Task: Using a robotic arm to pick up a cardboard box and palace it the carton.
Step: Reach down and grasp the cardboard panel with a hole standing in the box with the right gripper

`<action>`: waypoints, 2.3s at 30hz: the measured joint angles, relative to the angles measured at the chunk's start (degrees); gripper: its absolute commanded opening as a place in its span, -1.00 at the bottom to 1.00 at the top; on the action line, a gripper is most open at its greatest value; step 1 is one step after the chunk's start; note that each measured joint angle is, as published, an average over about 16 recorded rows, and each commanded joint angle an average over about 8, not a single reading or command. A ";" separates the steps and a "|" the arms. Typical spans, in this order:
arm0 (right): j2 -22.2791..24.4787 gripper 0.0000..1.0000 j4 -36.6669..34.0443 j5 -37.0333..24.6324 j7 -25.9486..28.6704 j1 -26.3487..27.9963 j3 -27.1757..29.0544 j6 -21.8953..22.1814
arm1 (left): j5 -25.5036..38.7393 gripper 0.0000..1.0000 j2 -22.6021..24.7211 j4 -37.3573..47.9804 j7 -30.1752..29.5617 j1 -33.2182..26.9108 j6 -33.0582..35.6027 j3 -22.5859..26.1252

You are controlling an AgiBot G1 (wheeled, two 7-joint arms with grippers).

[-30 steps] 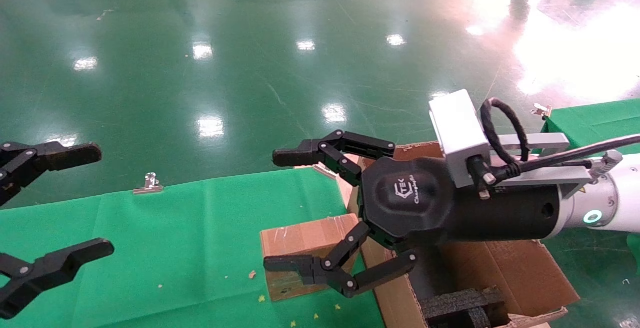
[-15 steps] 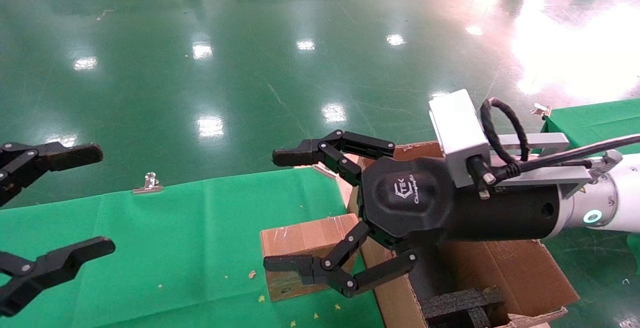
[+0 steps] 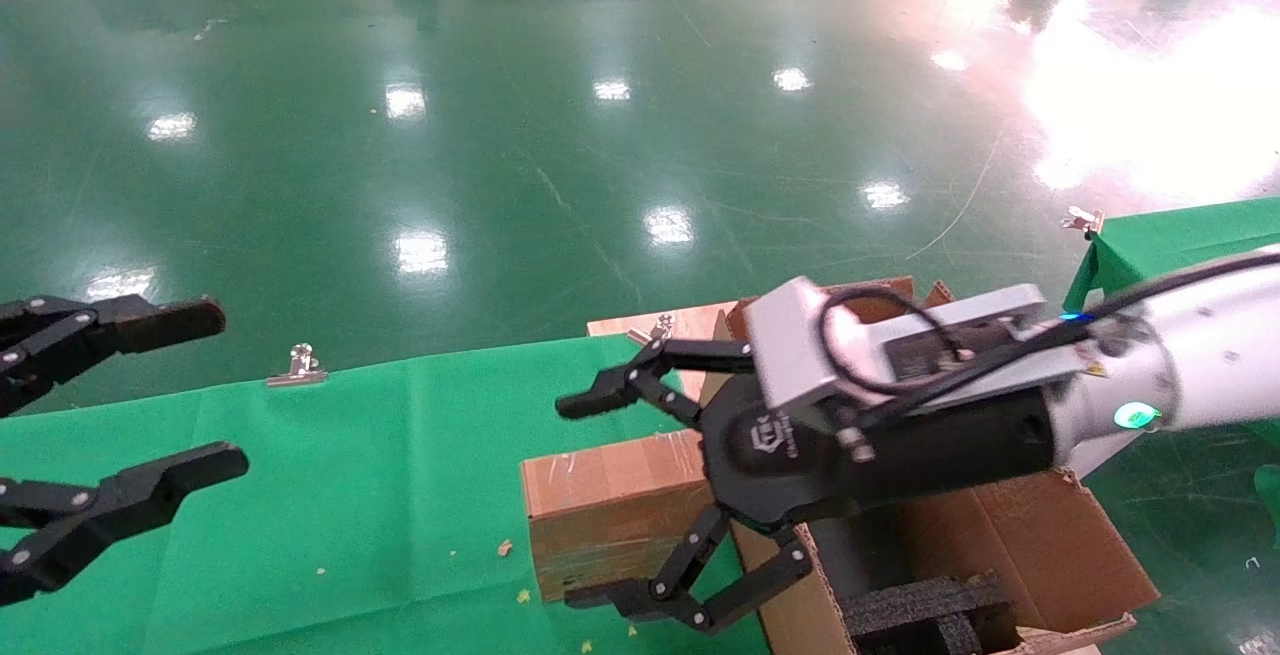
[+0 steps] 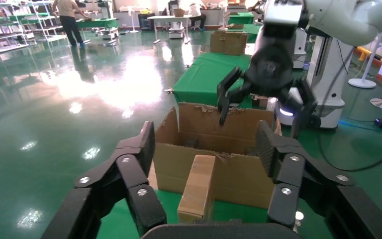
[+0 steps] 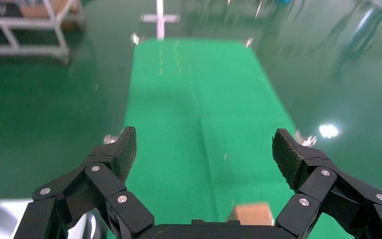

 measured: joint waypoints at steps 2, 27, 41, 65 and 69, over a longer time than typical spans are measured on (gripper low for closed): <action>-0.65 1.00 -0.88 -2.20 0.47 2.51 -2.79 -0.28 | 0.00 -1.00 0.00 0.00 0.00 0.00 0.00 0.00; -15.66 1.00 -23.31 -21.07 -7.04 23.86 -30.01 0.59 | 0.00 -1.00 0.00 0.00 0.00 0.00 0.00 0.00; -24.80 1.00 -36.11 -25.46 -15.70 28.32 -37.51 0.09 | 0.00 -0.29 0.00 0.00 0.00 0.00 0.00 0.00; -27.49 -1.00 -40.03 -25.68 -19.09 29.35 -40.77 -0.16 | -0.03 1.00 -0.01 0.02 0.00 0.01 -0.02 0.00; -27.38 -1.00 -39.85 -25.68 -18.99 29.26 -40.63 -0.16 | -0.02 1.00 -0.01 0.02 0.00 0.01 -0.02 0.00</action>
